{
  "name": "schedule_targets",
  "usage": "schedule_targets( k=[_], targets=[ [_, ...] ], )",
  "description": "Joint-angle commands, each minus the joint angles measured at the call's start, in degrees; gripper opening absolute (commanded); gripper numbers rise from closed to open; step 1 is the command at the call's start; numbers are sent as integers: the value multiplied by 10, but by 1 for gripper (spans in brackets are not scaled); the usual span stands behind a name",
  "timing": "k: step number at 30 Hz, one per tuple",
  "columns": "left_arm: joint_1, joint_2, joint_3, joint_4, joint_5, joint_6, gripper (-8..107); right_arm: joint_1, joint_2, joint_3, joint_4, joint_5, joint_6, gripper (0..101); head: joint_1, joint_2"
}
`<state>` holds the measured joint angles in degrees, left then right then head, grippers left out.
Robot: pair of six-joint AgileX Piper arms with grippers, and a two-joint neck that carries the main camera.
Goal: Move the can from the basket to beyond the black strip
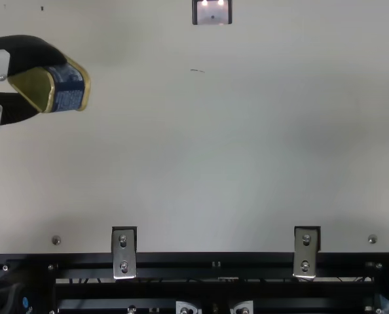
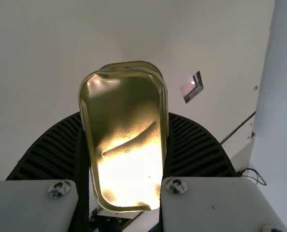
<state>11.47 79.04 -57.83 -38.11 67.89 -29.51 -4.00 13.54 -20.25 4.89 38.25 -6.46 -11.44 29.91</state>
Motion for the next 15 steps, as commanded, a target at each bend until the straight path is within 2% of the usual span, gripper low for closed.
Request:
schedule_targets(
  k=[1,7,15],
  targets=[
    [-14,-9,1,34,-20,4,10,0,0,0,0,0,0,101,-18,8],
    [-80,-49,8,131,-93,12,10,0,0,0,0,0,0,101,-18,8],
    [-201,-98,34,261,-173,14,10,0,0,0,0,0,0,101,-18,8]
  ],
)
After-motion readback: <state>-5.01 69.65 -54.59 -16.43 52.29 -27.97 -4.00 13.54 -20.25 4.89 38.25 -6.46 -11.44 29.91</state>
